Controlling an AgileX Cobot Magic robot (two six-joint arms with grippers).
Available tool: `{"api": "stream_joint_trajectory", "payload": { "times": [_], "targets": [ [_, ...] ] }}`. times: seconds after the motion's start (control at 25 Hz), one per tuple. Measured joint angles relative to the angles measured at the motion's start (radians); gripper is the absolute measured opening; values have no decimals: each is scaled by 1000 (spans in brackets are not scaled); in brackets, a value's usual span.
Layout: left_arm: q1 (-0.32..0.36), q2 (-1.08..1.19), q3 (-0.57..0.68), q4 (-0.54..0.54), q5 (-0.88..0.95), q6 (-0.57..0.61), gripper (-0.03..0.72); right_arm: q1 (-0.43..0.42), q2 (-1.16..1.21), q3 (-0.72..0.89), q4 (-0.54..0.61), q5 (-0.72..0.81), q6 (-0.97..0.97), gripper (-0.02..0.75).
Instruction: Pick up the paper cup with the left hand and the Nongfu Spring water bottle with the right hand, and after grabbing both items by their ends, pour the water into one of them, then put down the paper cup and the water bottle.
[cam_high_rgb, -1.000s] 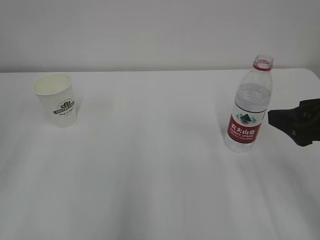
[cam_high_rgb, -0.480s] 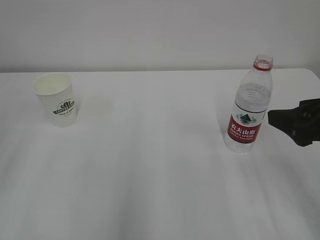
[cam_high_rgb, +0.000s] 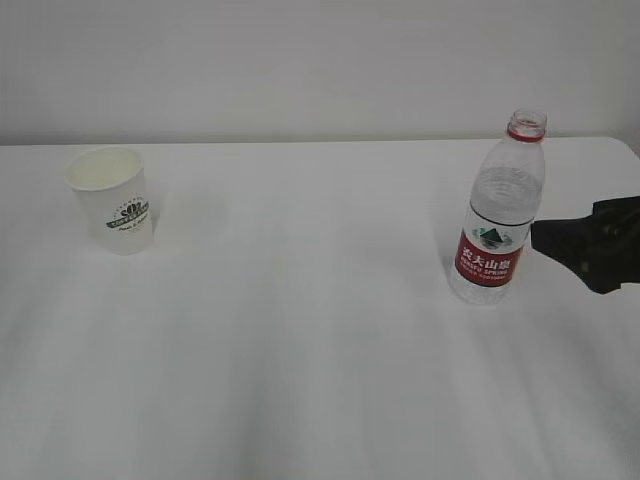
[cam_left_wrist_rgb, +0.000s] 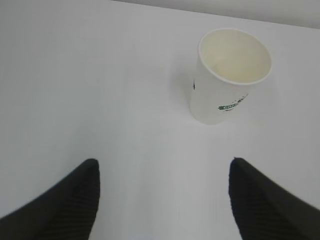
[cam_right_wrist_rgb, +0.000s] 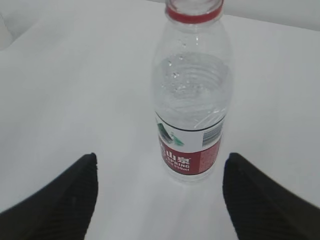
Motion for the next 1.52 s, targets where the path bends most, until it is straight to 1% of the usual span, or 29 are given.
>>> {"api": "stream_joint_trajectory", "payload": {
  "times": [0.28,0.44,0.6,0.72,0.88,1.0,1.24,1.44,1.52],
  "targets": [
    [0,46,0,-2,-19,0,576,0,79,-12,0,10,-2,591],
    [-4,103,0,18,-72,0,576,0,88,-12,0,11,-4,591],
    [-49,146,0,75,-149,0,576,0,88,-12,0,11,-4,591],
    [-79,173,0,94,-196,0,576,0,88,-12,0,11,-4,591],
    [-90,222,6,96,-242,0,576,0,88,-12,0,11,-6,591],
    [-90,259,49,81,-319,0,576,0,88,-12,0,11,-6,591],
    [-99,298,175,48,-507,-5,576,0,88,-12,0,12,-6,590],
    [-174,299,258,69,-653,-6,576,0,88,-12,0,12,-5,590],
    [-192,299,287,72,-691,-6,576,0,88,-12,0,13,-3,590]
  ]
}}
